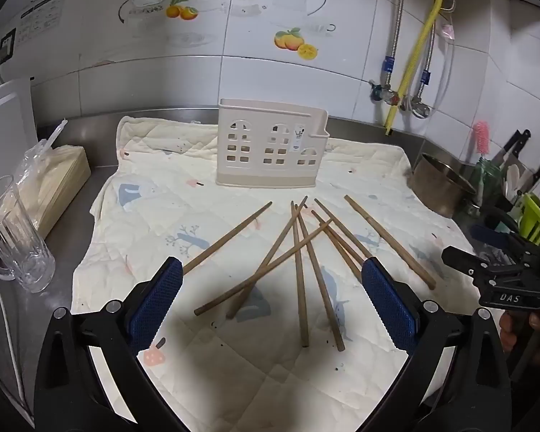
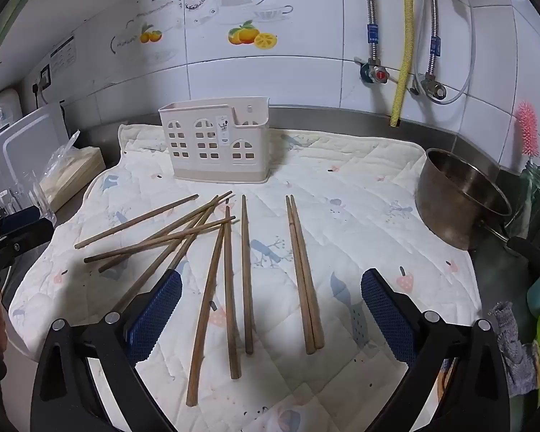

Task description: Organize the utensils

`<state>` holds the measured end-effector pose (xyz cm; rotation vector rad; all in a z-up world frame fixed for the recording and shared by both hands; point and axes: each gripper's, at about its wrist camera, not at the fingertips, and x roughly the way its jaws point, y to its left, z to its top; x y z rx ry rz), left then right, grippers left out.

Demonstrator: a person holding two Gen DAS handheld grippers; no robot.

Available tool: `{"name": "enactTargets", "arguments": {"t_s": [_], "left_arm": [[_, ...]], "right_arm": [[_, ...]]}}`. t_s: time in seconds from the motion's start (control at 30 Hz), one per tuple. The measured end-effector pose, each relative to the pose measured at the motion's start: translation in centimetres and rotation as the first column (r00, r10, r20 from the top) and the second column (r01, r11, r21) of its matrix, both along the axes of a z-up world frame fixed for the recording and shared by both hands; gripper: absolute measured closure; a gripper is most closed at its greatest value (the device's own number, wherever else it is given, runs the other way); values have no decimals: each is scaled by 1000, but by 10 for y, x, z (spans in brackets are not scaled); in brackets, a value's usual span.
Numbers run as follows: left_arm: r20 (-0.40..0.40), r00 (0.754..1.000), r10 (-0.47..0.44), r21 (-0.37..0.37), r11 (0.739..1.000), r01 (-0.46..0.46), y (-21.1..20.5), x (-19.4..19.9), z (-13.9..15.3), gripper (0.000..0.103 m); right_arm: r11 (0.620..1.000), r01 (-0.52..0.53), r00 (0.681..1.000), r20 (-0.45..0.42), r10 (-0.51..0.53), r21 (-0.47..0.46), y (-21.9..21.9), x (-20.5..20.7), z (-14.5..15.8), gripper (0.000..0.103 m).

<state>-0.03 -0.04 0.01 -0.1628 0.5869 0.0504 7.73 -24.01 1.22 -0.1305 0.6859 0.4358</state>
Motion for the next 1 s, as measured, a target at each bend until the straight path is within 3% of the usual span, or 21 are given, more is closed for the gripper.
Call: {"name": "enactTargets", "arguments": {"t_s": [1.0], "left_arm": [[-4, 999, 42, 30, 999, -42, 1, 2, -3, 5]], "right_arm": [[1000, 3, 1000, -8, -3, 10, 2, 0, -2, 6]]}}
